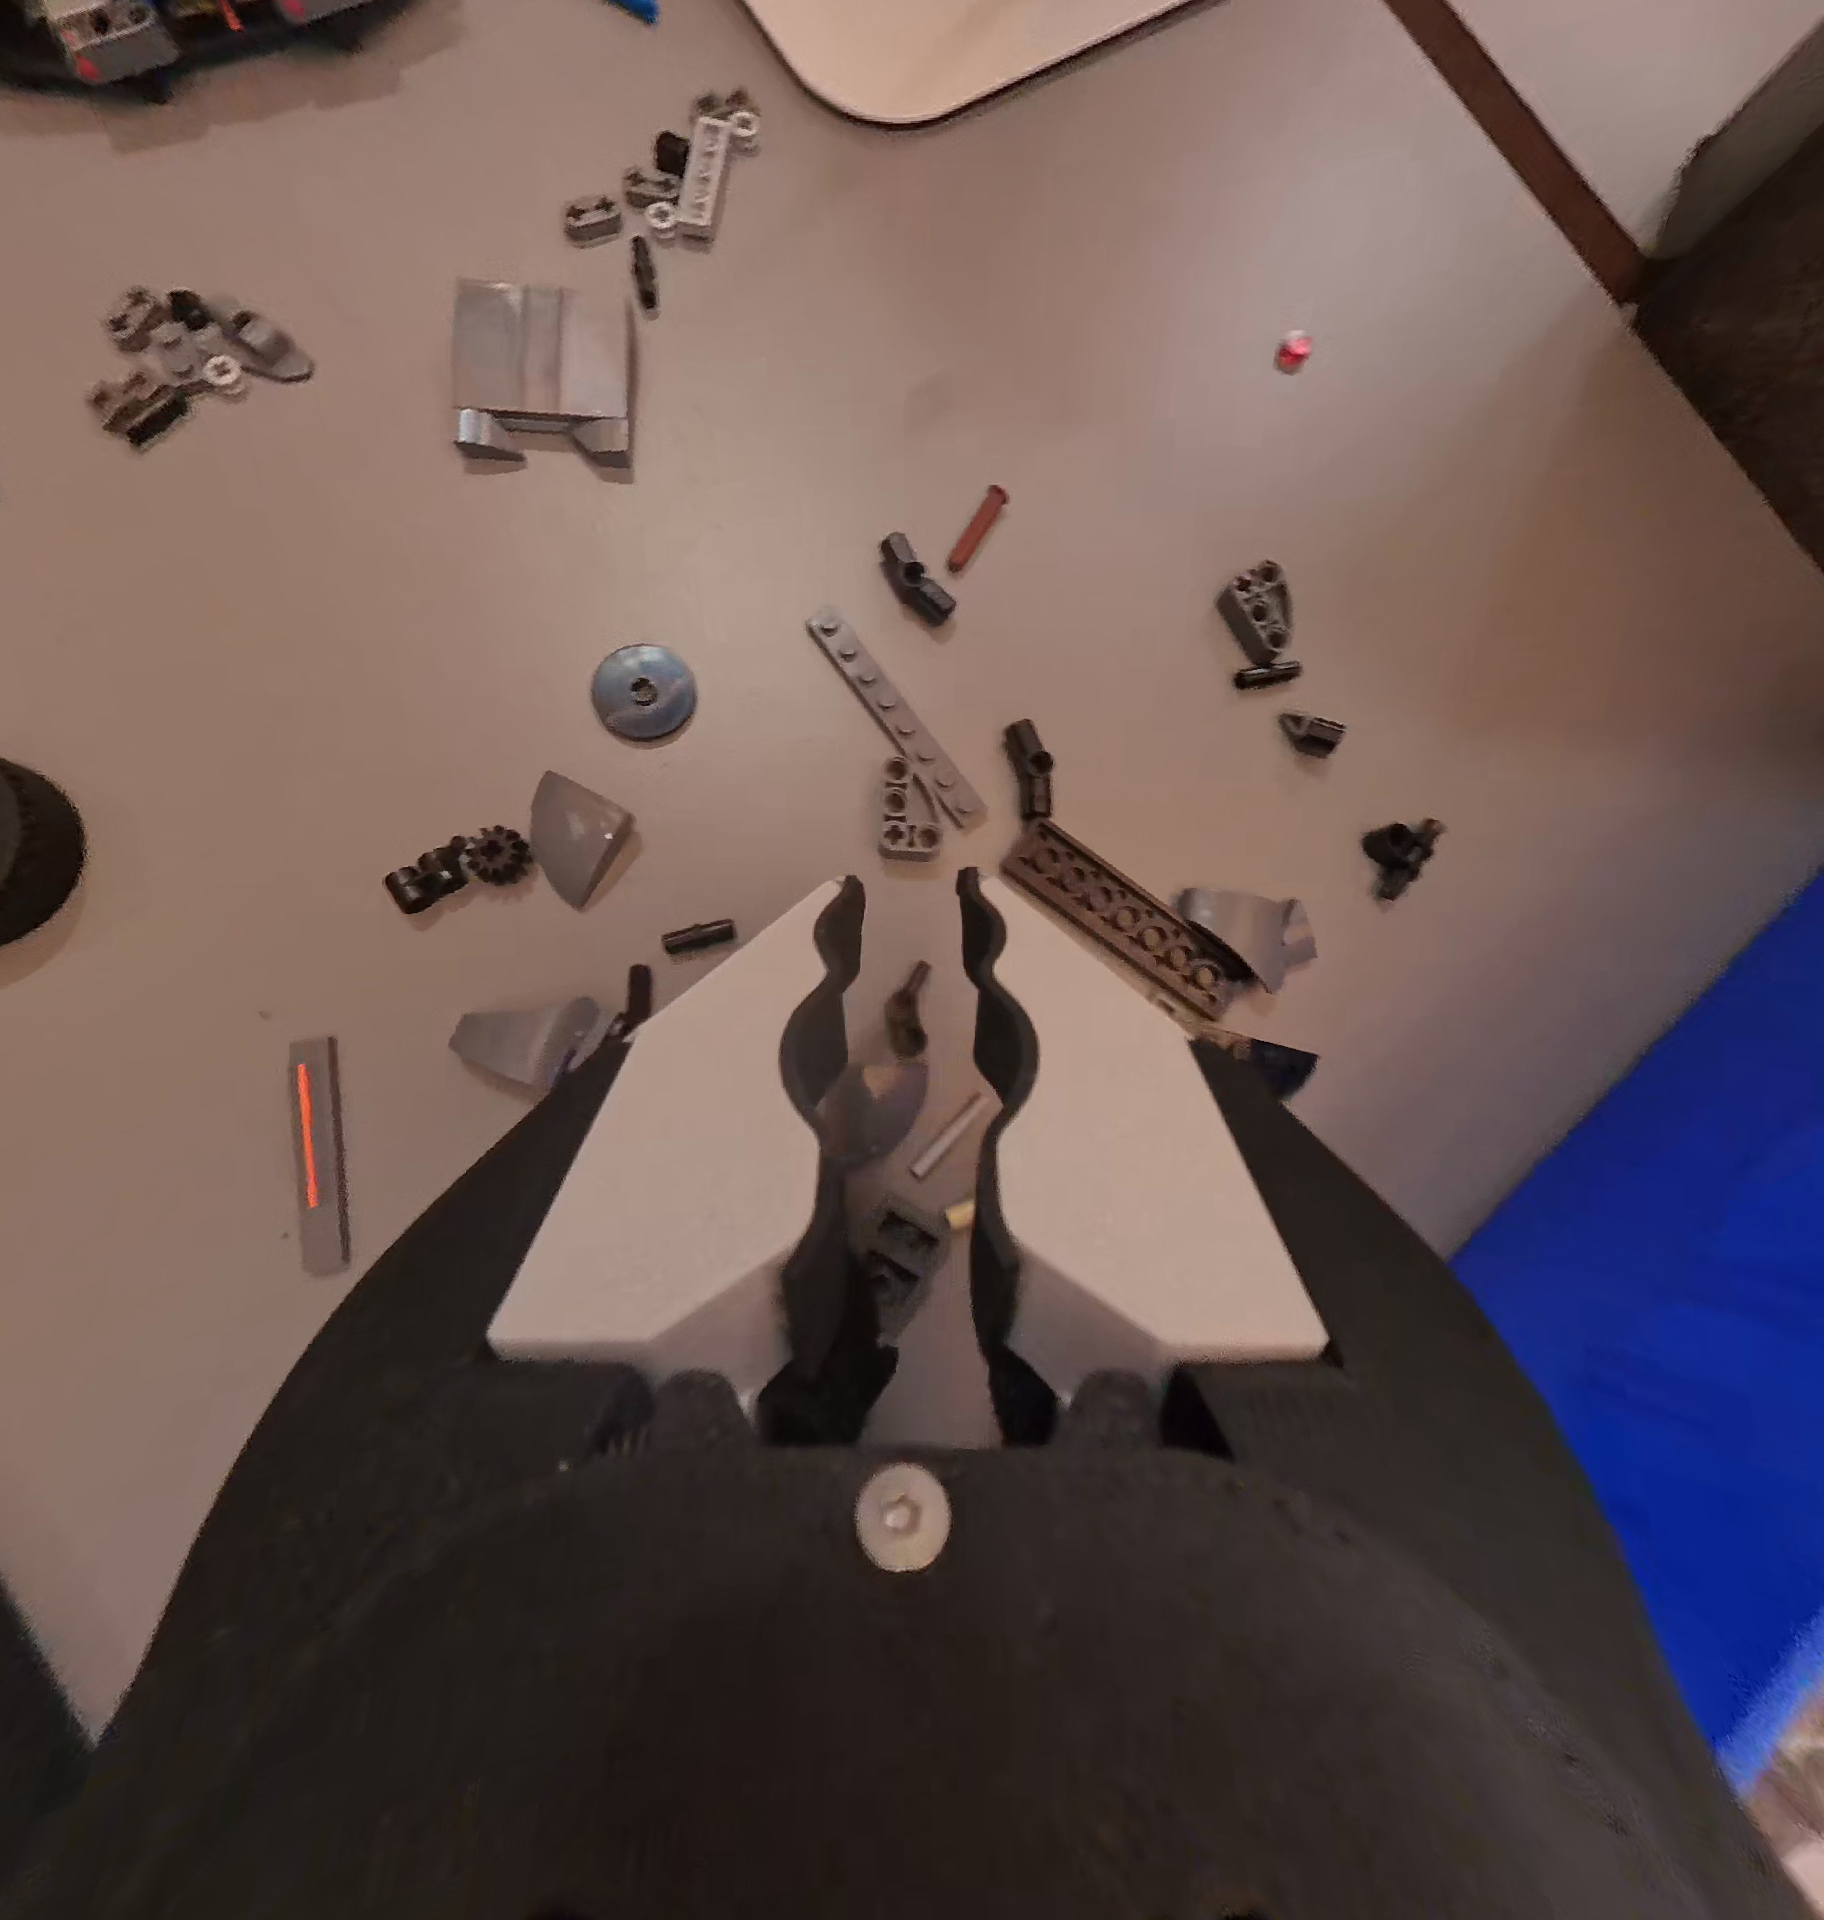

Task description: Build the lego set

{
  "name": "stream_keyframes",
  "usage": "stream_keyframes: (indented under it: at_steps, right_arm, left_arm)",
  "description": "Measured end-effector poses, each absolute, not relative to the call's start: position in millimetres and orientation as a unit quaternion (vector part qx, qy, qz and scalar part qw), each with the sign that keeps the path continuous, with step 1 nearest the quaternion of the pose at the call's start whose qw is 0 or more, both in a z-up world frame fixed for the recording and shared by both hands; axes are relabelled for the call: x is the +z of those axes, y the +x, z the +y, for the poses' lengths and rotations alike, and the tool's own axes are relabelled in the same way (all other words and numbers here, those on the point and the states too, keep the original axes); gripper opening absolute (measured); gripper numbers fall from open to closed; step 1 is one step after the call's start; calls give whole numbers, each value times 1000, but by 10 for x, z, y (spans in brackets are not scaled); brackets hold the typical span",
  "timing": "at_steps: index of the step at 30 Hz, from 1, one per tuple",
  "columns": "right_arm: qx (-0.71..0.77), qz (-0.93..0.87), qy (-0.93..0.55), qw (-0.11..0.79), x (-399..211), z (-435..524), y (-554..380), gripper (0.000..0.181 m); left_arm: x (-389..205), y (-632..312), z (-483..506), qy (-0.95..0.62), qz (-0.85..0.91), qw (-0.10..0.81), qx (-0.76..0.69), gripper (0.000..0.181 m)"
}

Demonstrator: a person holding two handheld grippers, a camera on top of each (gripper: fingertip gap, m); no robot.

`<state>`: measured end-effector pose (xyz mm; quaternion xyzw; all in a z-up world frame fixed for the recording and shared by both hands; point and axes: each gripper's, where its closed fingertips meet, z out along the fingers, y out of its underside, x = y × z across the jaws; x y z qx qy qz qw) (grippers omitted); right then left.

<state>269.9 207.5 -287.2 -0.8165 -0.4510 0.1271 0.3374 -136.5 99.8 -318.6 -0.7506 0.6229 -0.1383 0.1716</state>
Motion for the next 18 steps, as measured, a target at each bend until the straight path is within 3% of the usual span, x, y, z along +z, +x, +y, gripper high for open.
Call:
stream_keyframes:
  at_steps: [8, 18]
  right_arm:
    - [121, -342, -824, 435, -2471, 2380, 2970, 37]
    - [111, -340, -822, 444, -2452, 2403, 2999, 38]
  left_arm:
    - [-3192, -1372, 1000, -751, 623, 170, -137, 14]
    - [-3197, -1374, 1003, -751, 623, 169, -136, 14]
